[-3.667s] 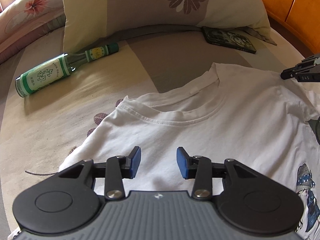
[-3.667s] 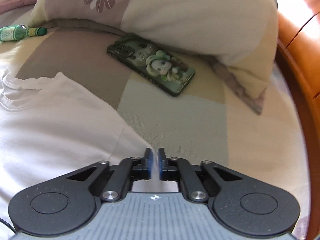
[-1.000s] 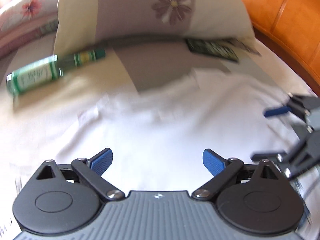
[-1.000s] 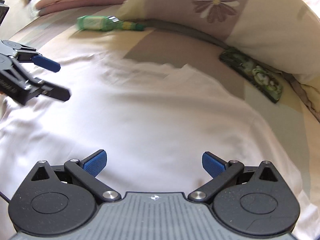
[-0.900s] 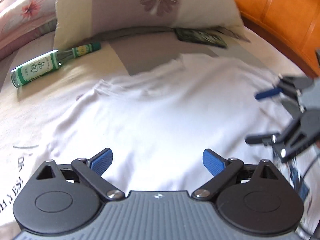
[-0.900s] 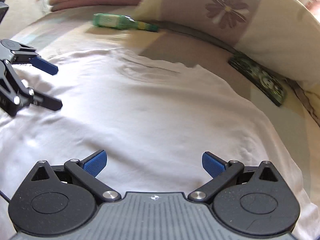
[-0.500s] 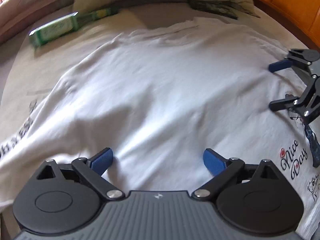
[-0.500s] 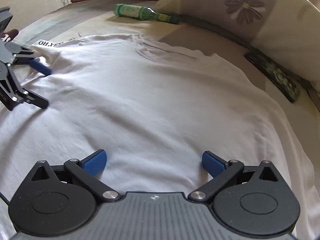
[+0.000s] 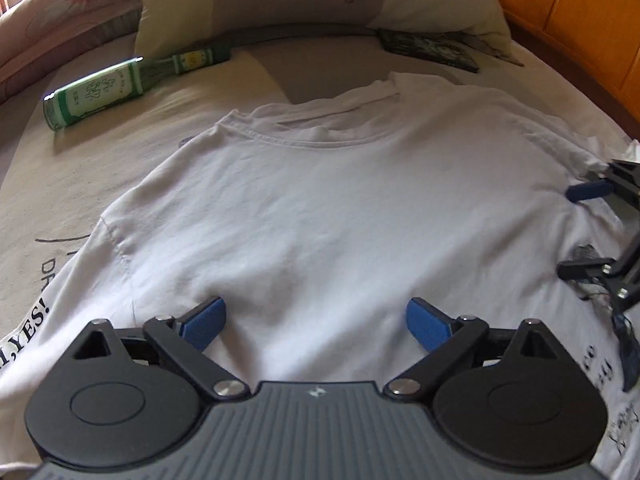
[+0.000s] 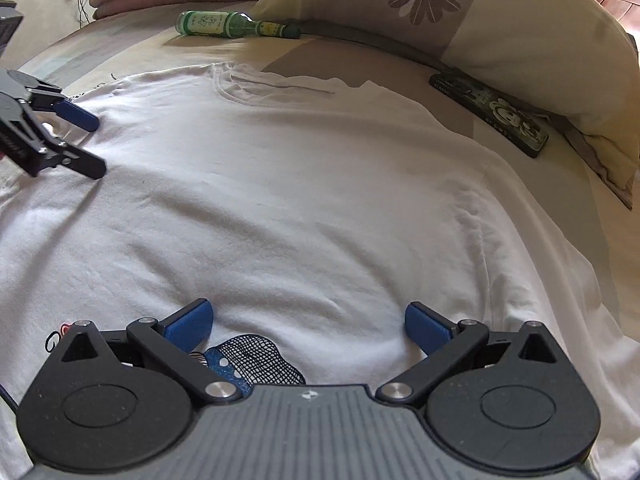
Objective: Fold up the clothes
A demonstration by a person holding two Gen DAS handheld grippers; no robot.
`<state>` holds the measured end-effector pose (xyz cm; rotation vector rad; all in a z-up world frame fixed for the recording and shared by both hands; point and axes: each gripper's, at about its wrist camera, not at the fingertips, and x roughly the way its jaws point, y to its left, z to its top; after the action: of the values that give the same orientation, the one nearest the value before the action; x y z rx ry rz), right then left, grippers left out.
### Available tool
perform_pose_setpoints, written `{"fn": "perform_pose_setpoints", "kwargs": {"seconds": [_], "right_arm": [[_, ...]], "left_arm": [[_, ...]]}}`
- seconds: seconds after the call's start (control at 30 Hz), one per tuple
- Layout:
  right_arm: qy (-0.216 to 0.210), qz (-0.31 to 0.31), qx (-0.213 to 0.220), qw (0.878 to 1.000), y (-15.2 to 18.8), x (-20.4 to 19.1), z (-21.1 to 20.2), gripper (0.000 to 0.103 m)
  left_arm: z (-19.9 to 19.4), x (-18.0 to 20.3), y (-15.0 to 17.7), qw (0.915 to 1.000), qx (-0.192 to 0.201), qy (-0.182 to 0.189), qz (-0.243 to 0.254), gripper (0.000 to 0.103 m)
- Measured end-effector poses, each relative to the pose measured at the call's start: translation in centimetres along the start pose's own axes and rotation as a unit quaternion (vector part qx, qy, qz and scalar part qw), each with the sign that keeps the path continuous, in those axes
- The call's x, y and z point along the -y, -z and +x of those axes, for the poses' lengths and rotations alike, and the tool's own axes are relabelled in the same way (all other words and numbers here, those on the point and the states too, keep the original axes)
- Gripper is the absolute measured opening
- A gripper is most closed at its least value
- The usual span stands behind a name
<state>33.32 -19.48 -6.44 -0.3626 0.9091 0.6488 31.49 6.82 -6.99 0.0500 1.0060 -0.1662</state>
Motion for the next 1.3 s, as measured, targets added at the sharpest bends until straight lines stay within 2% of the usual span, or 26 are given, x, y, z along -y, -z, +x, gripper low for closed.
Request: {"fn": "perform_pose_setpoints", "kwargs": {"seconds": [0.17, 0.23, 0.3, 0.37, 0.5, 0.6, 0.67, 0.8, 0.93, 1.03, 1.1, 1.2, 1.27, 1.3], "right_arm": [[0.001, -0.001, 0.008, 1.0, 0.2, 0.0, -0.1, 0.103], [0.003, 0.002, 0.006, 1.0, 0.2, -0.1, -0.1, 0.103], [0.006, 0.005, 0.002, 1.0, 0.0, -0.2, -0.1, 0.103], [0.01, 0.01, -0.004, 1.0, -0.1, -0.2, 0.0, 0.103], [0.016, 0.016, -0.009, 1.0, -0.1, -0.3, 0.0, 0.103], [0.021, 0.022, -0.01, 0.999, 0.0, -0.4, 0.0, 0.103], [0.025, 0.027, -0.009, 0.999, 0.0, -0.5, -0.1, 0.103], [0.03, 0.033, -0.006, 0.999, 0.2, -0.5, -0.1, 0.103], [0.035, 0.04, -0.022, 0.998, -0.3, -0.5, 0.0, 0.103], [0.038, 0.044, -0.036, 0.998, -0.7, -0.6, 0.2, 0.103], [0.039, 0.047, -0.04, 0.997, -0.8, -0.6, 0.3, 0.103], [0.04, 0.049, -0.045, 0.997, -0.9, -0.7, 0.3, 0.103], [0.039, 0.05, -0.049, 0.997, -1.0, -0.6, 0.4, 0.103], [0.039, 0.05, -0.051, 0.997, -1.0, -0.6, 0.4, 0.103]], "left_arm": [[1.0, -4.0, -1.2, 0.999, 0.016, -0.032, -0.028, 0.097], [1.0, -5.0, -1.9, 0.9991, 0.007, -0.021, -0.036, 0.097], [1.0, -5.0, -2.8, 0.9991, -0.006, -0.033, -0.027, 0.097], [0.6, -4.9, -3.3, 0.9988, -0.013, -0.025, -0.039, 0.095], [0.3, -5.2, -3.8, 0.9966, -0.009, 0.024, -0.078, 0.096], [1.9, -7.3, -4.1, 0.9929, -0.019, 0.014, -0.117, 0.096], [2.4, -9.0, -5.0, 0.9905, 0.002, 0.016, -0.136, 0.096], [3.3, -10.2, -7.0, 0.9925, 0.002, -0.016, -0.121, 0.096], [2.2, -10.4, -8.0, 0.9904, 0.005, -0.023, -0.136, 0.094], [0.2, -9.2, -7.6, 0.9913, 0.022, 0.012, -0.13, 0.096], [0.0, -8.3, -6.9, 0.9927, 0.003, 0.038, -0.115, 0.096], [1.2, -8.3, -5.2, 0.9879, -0.056, 0.058, -0.133, 0.095], [1.1, -8.8, -4.1, 0.9889, -0.054, 0.051, -0.129, 0.092], [1.0, -9.0, -3.8, 0.9909, -0.055, 0.03, -0.119, 0.093]]}}
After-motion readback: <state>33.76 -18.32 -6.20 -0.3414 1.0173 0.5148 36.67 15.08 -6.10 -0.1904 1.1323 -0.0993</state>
